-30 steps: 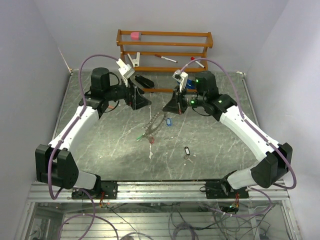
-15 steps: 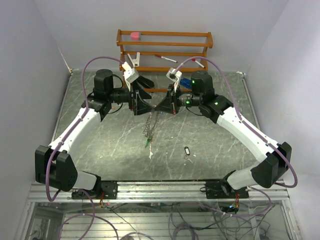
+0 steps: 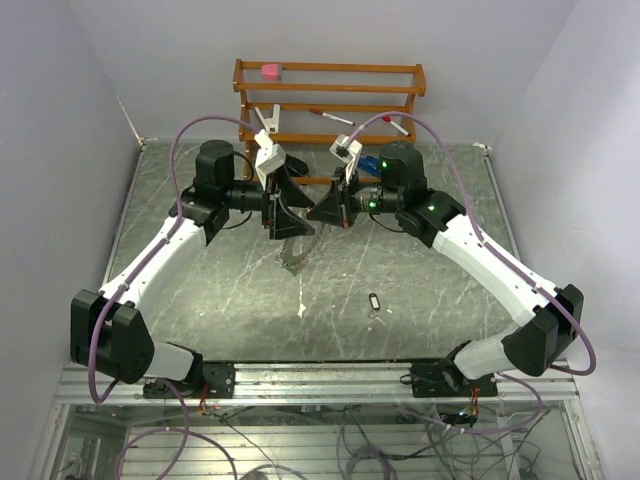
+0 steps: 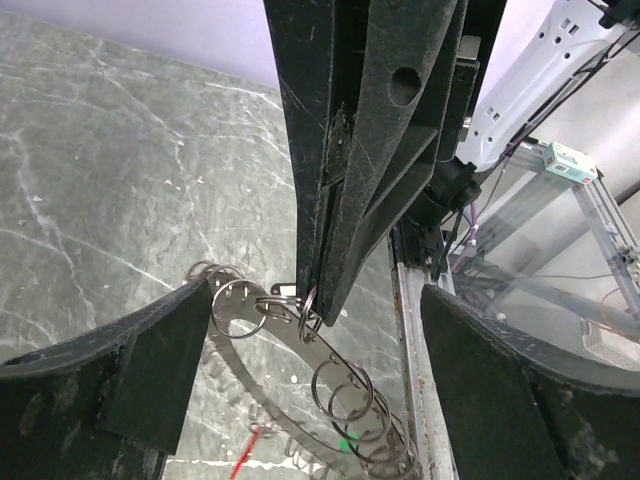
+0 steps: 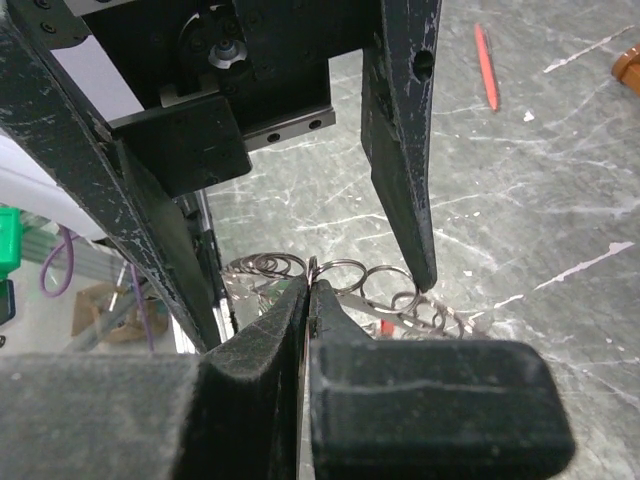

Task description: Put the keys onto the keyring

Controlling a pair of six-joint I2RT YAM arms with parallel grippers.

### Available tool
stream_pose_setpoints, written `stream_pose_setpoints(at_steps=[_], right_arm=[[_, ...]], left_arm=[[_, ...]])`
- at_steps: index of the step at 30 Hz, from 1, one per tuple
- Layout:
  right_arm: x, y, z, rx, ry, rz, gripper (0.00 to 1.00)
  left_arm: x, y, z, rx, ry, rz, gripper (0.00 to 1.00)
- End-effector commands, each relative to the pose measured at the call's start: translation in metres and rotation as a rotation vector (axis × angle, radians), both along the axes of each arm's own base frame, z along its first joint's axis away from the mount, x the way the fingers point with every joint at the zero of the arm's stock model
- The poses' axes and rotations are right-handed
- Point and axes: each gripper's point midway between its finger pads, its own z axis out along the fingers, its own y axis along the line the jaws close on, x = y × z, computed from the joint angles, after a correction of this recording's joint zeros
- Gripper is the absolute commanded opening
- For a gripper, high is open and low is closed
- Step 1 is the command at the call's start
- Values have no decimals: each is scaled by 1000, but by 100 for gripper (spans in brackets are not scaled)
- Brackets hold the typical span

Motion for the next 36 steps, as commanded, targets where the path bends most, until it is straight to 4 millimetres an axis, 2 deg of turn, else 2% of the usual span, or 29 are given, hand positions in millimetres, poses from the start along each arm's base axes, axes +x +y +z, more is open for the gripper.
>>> stream_pose_setpoints(at_steps=[1, 9, 11, 14, 18, 23, 30, 36], right_arm=[[4, 3, 30, 53, -79, -16, 0], [0, 3, 35, 74, -77, -8, 0], [0, 2, 34, 74, -79, -12, 0], [-1, 1, 35, 72, -81, -13, 0], [-2, 0, 34, 70, -80, -16, 0], [-2, -2, 34, 64, -88, -24, 0], [-2, -6, 34, 48, -104, -34, 0], [-3, -9, 35, 45, -108, -39, 0]], left_arm=[[-18, -3, 10, -24, -42, -88, 93], [-15, -2, 5, -6, -51, -67, 88], [-15, -2, 5, -3, -55, -68, 79], [-13, -1, 1, 16, -61, -52, 58], [-11, 1, -2, 36, -75, -35, 45], [-12, 2, -6, 52, -80, -29, 48], [-14, 2, -2, 44, -79, -42, 58], [-12, 2, -1, 49, -80, -36, 54]])
